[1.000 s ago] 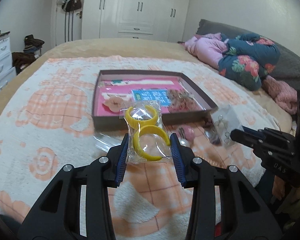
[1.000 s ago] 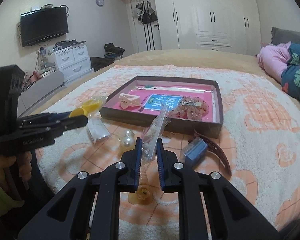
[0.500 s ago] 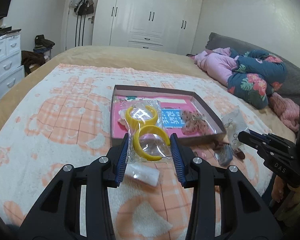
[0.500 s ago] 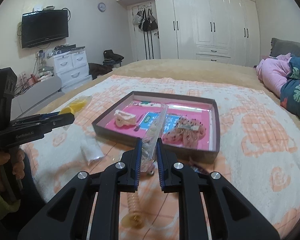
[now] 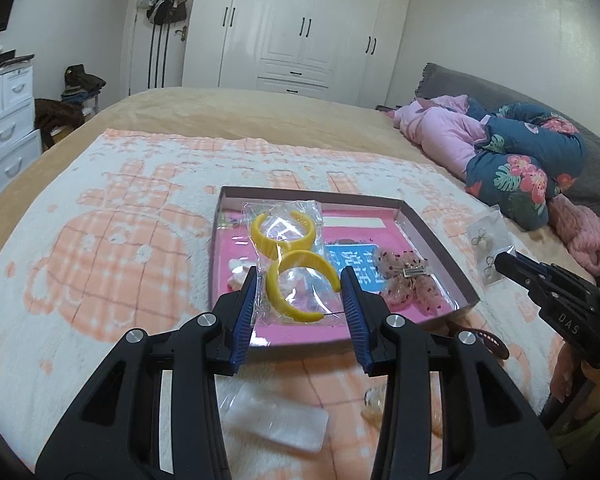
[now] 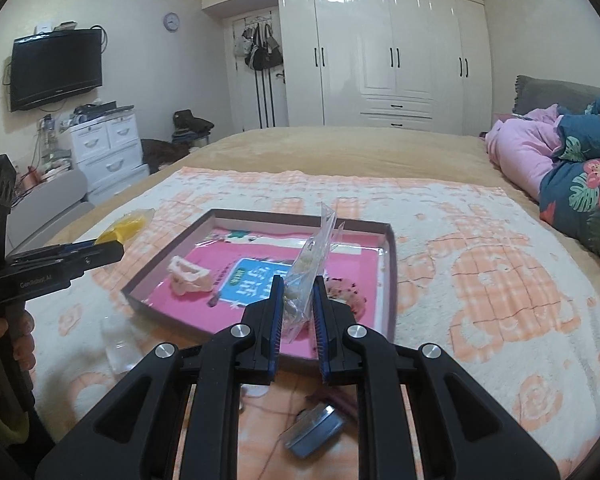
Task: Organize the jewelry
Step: 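Lower the yellow bangles into the box with the left tool while the right tool places the clear bag, then withdraw both open tools from the box toward the remaining jewelry, then grasp the pearl hair clip with the left tool while the right tool grasps the blue case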
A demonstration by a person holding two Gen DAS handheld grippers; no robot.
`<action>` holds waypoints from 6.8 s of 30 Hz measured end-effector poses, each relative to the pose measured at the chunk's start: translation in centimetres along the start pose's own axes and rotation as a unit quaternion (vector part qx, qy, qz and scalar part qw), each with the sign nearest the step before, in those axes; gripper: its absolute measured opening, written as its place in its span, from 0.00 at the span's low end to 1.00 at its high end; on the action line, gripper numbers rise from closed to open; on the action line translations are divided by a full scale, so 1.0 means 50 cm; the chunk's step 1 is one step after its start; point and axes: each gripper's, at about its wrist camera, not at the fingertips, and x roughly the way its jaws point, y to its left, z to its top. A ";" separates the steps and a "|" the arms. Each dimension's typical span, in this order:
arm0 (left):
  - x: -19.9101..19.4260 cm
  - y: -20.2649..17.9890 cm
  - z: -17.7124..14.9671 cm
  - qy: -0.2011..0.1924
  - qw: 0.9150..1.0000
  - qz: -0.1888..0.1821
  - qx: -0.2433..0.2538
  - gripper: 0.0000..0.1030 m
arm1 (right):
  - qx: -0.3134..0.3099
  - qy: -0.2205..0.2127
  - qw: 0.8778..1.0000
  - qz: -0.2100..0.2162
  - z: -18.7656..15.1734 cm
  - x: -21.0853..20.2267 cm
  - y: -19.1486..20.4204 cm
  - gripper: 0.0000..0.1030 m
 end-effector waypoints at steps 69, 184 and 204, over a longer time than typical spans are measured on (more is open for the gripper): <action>0.092 -0.057 -0.016 0.025 0.999 -0.022 0.016 0.89 | 0.058 0.017 0.996 -0.062 -0.053 0.055 -0.070 0.83; 0.085 -0.134 -0.186 0.111 0.989 -0.066 0.079 0.52 | 0.061 0.121 0.990 0.026 -0.192 0.038 -0.018 0.32; 0.050 -0.136 -0.176 0.090 0.989 -0.092 0.075 0.36 | 0.026 0.084 0.996 0.029 -0.186 -0.009 0.005 0.25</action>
